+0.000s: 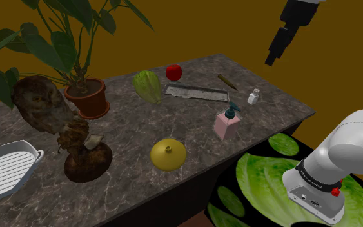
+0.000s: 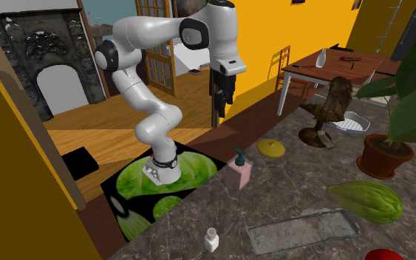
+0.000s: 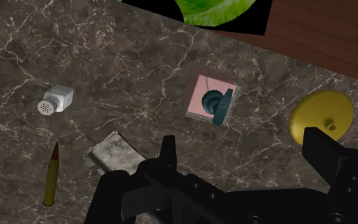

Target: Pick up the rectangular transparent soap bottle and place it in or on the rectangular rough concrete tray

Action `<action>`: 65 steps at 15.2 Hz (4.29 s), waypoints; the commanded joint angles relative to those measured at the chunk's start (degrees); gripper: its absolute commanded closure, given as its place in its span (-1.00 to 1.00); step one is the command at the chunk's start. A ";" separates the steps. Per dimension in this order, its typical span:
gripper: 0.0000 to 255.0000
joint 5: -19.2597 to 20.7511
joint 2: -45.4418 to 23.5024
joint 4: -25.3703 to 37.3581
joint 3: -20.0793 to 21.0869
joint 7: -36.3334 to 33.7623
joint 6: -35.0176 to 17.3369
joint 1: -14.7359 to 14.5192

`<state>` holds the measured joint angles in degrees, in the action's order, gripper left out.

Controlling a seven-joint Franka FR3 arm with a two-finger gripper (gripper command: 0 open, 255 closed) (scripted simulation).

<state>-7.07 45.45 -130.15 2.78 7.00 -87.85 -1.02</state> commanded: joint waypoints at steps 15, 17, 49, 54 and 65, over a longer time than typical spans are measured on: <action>-1.00 -0.82 -12.59 -15.89 6.90 -1.23 -27.20 -1.38; -1.00 -0.72 -14.98 -16.74 7.65 -1.51 -30.29 -1.44; 1.00 -0.77 -15.35 -16.91 7.81 -1.64 -30.83 -1.49; 1.00 -0.51 -14.13 -13.89 7.44 -1.75 -26.60 -1.40; 1.00 0.07 -12.82 -6.36 6.73 -2.05 -17.76 -1.17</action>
<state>-7.06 32.56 -137.31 9.56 5.00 -106.49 -2.22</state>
